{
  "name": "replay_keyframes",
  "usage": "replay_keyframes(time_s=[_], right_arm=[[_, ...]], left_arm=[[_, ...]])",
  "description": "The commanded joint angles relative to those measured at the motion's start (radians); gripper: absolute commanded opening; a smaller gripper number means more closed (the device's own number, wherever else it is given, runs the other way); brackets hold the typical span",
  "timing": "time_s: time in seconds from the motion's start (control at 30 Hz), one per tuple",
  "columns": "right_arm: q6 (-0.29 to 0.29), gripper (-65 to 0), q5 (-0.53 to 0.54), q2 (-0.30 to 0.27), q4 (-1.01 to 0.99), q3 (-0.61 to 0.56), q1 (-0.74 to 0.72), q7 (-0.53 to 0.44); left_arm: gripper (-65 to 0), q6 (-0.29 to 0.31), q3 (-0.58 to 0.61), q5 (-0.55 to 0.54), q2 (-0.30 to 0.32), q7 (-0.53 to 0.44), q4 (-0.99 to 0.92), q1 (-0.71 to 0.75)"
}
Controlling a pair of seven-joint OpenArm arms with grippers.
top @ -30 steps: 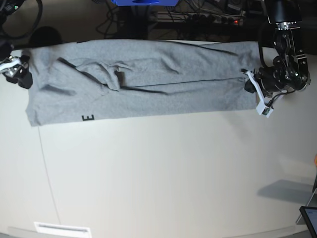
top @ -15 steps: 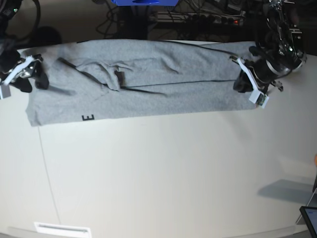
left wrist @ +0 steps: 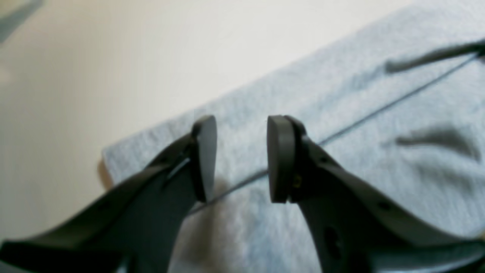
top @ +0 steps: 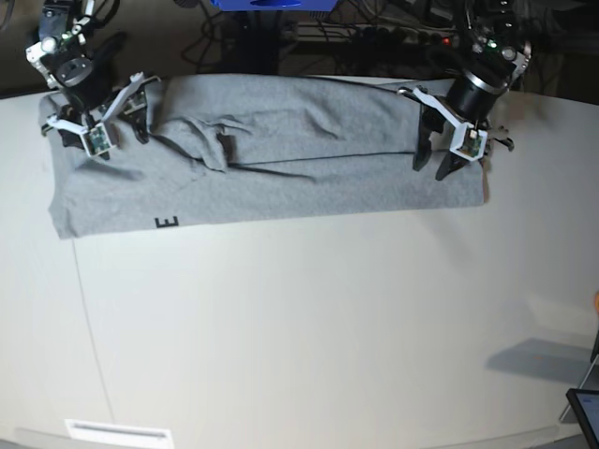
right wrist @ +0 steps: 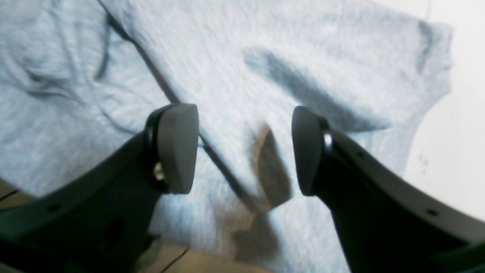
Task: Fold the T-shirt properly
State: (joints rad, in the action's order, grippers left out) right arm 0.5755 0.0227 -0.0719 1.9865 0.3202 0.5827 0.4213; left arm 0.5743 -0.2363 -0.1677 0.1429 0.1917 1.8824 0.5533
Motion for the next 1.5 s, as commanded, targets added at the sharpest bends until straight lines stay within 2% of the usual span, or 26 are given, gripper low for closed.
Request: replay_keyframes(time_s=[0.0, 0.07, 0.13, 0.3, 0.43, 0.53, 0.67, 1.1, 1.23, 1.33, 1.47], right_arm=[[-0.002, -27.1, -0.014, 0.01, 0.004, 0.004, -0.003, -0.046], [-0.002, -27.1, -0.028, 0.024, -0.017, 0.009, -0.02, -0.049], [-0.002, -27.1, -0.028, 0.024, -0.045, 0.01, -0.03, -0.048], [-0.002, -27.1, -0.028, 0.024, -0.112, 0.01, -0.062, -0.046], [-0.002, -27.1, -0.028, 0.021, -0.175, 0.012, -0.115, 0.015], [-0.001, -27.1, -0.028, 0.021, -0.209, 0.012, -0.142, 0.024], [-0.001, -27.1, -0.028, 0.017, -0.243, 0.012, -0.178, 0.024], [-0.002, -27.1, -0.03, -0.064, -0.398, 0.012, -0.332, 0.031], [-0.002, -27.1, -0.03, -0.065, -0.359, 0.012, -0.333, 0.081], [-0.002, -27.1, -0.03, -0.059, -0.273, 0.012, -0.323, 0.112], [-0.002, -27.1, -0.028, -0.058, -0.134, 0.013, -0.318, 0.201]], left_arm=[[-42.7, -0.006, -0.005, 0.006, -0.009, -0.079, -0.025, 0.003], [-42.7, -0.006, -0.005, 0.007, -0.025, -0.174, -0.1, 0.003], [-42.7, -0.007, -0.005, 0.009, -0.035, -0.206, -0.163, 0.003], [-42.7, -0.009, -0.011, 0.013, -0.03, -0.209, -0.266, -0.005], [-42.7, -0.009, -0.013, 0.024, -0.029, -0.208, -0.294, -0.035], [-42.7, -0.009, -0.013, 0.118, -0.029, -0.208, -0.318, -0.072], [-42.7, -0.009, -0.01, 0.201, -0.029, -0.134, -0.363, -0.149], [-42.5, -0.009, -0.005, 0.21, -0.029, 0.085, -0.37, -0.37], [-42.5, -0.009, -0.005, 0.21, -0.029, 0.104, -0.332, -0.373], [-42.5, -0.009, -0.007, 0.21, -0.029, 0.131, -0.267, -0.362], [-42.5, -0.009, -0.011, 0.202, -0.029, 0.142, -0.188, -0.342]])
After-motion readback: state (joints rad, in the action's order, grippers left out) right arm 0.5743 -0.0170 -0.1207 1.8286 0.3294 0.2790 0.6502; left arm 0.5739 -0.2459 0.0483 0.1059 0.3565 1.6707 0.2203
